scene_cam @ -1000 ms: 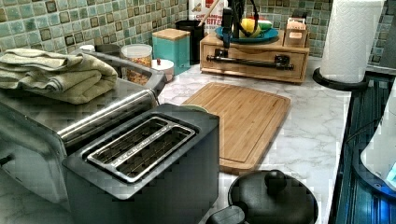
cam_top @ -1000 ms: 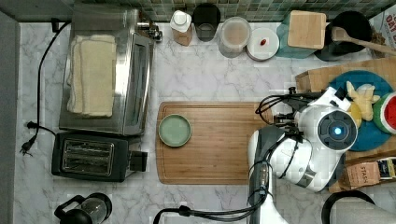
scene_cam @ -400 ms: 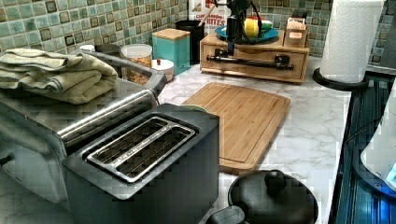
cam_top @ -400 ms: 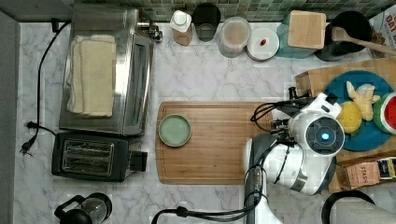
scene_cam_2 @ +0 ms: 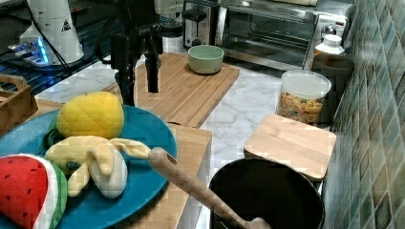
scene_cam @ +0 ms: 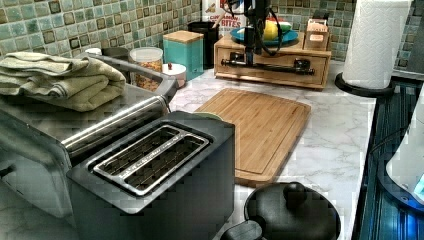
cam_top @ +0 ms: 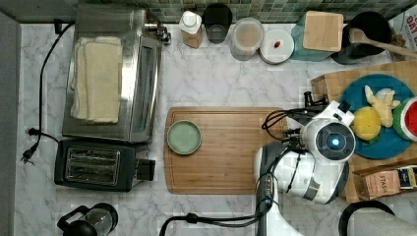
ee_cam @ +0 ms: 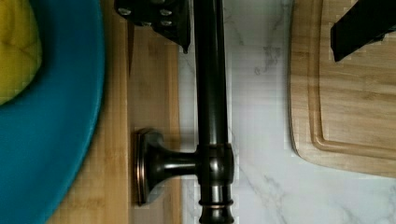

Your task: Open the drawer.

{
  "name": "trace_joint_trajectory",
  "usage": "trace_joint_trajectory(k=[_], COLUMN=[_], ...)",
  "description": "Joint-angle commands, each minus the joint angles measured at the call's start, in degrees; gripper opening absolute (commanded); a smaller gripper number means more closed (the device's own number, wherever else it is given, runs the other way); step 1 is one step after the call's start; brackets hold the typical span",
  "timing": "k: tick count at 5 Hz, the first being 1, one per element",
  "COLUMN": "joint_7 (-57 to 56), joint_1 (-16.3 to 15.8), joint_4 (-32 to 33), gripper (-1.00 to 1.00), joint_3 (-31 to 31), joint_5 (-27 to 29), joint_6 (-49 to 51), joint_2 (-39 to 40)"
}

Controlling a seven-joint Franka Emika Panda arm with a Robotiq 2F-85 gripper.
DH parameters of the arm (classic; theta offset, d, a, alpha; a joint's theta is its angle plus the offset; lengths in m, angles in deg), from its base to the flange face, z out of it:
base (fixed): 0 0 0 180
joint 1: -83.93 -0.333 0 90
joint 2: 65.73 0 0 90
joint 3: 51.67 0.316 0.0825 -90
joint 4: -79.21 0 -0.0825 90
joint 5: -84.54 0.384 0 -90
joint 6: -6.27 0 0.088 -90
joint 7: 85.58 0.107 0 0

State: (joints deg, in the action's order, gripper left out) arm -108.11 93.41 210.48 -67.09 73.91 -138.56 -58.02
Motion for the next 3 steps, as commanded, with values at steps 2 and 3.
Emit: trace_joint_trajectory(k=[2,3], joint_7=[3.91,1.62], joint_1=[2.00,2.55], joint_4=[0.65,-1.43], gripper=[1.00,1.00], joint_3=[-2.41,-1.13], joint_5=[-0.08,2.29], joint_6=[-6.89,-5.76], joint_2=[6.55,9.04])
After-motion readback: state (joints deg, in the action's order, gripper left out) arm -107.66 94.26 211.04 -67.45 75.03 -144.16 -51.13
